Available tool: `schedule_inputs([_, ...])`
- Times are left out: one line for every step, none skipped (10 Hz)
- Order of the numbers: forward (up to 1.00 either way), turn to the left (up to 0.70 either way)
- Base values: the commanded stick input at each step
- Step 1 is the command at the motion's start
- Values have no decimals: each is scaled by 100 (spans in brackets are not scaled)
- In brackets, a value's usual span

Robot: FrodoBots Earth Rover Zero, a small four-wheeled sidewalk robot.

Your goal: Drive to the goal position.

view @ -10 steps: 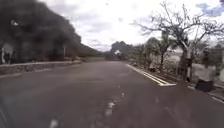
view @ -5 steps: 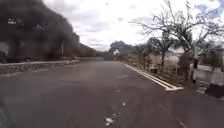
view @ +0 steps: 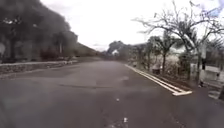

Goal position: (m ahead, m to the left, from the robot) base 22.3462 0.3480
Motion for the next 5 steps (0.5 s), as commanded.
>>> schedule_inputs([70, 0])
schedule_inputs([70, 0])
schedule_inputs([70, 0])
schedule_inputs([70, 0])
schedule_inputs([70, 0])
